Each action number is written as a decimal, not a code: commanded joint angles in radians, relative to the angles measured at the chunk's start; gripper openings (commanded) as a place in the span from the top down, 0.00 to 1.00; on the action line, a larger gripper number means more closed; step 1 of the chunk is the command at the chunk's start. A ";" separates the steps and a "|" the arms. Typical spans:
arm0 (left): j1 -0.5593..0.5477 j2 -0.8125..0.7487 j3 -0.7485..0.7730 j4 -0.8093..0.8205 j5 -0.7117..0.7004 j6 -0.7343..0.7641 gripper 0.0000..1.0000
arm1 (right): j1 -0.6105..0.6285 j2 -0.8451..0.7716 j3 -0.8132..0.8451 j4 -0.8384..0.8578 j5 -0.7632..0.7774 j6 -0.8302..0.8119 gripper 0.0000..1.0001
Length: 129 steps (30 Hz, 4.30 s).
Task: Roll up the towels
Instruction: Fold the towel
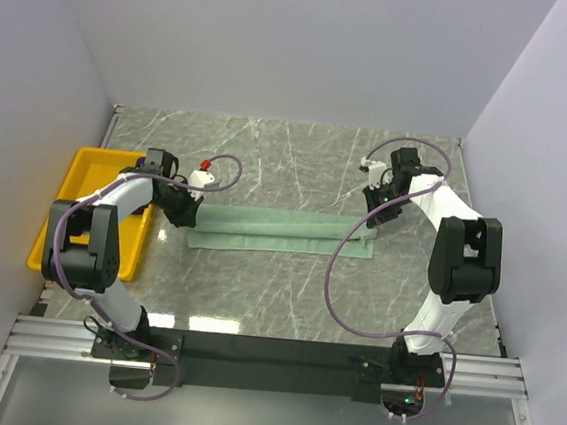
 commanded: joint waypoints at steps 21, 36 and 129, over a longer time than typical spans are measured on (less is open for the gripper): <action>0.006 -0.046 -0.026 -0.075 -0.004 0.066 0.82 | -0.018 -0.024 0.011 -0.048 0.058 -0.046 0.94; 0.012 -0.124 0.062 -0.192 0.065 0.066 0.58 | -0.023 -0.100 0.074 -0.189 -0.084 -0.080 0.54; -0.060 0.065 0.212 0.032 -0.068 -0.430 0.49 | -0.046 0.286 0.225 -0.145 0.239 0.293 1.00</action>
